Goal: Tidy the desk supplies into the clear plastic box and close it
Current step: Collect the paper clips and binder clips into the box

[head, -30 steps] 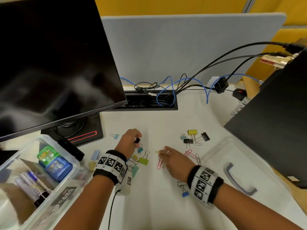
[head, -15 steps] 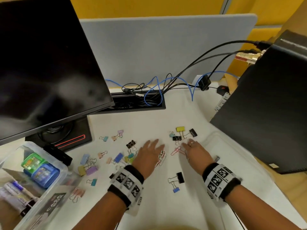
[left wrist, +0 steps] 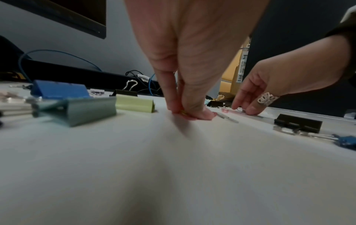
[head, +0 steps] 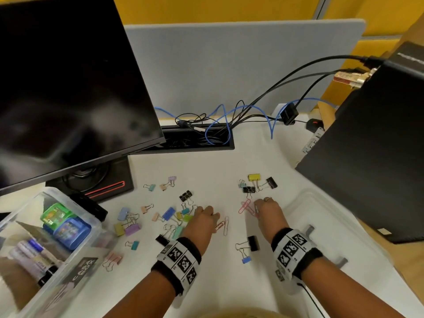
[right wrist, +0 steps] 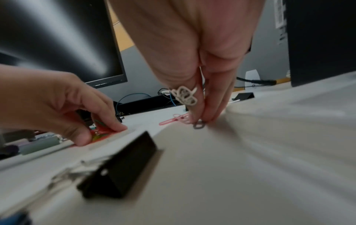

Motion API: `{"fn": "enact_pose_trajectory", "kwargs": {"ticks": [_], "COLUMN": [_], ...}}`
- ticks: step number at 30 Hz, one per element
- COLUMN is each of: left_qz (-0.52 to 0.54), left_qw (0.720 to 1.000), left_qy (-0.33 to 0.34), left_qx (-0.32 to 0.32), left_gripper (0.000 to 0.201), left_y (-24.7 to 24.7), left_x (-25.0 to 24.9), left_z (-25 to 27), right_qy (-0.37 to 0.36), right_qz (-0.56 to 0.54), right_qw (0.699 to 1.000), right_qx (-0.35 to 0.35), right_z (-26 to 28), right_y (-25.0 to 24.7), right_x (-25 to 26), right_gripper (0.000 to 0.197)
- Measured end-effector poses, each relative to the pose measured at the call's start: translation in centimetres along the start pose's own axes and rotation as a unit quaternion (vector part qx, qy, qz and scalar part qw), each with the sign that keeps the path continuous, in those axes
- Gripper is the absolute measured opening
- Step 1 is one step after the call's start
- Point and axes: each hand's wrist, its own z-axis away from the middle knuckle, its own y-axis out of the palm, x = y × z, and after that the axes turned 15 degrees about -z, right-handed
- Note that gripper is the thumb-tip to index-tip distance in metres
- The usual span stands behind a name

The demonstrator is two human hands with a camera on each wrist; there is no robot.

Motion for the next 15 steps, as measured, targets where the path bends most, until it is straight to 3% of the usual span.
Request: {"fn": "enact_pose_trajectory", "kwargs": {"ticks": [5,8,11,15], "left_qz": [0.014,-0.02,-0.091,-0.091], "left_qw": [1.0,0.999,0.987,0.987], "left_qy": [-0.023,0.037,0.13,0.128], "left_qx": [-0.013,-0.021,0.023,0.034], "left_gripper": [0.044,0.064,0.076,0.082], "left_y": [-0.8,-1.0,0.0,0.5], "left_x": [0.2,0.3,0.3,0.5], "left_z": [0.6,1.0,1.2,2.1], "right_qy": [-0.016,-0.041,-0.059,-0.06], "right_qz": [-0.052,-0.061,-0.016,0.007], "right_qw": [0.998,0.997,0.998,0.997], "right_qx": [-0.042,-0.021,0.018,0.057], "right_z": [-0.2,0.1,0.2,-0.7], "right_y": [0.9,1.4,1.6,1.6], "right_x": [1.6,1.9,2.3,2.2], "right_gripper": [0.044,0.052,0.049,0.038]}}
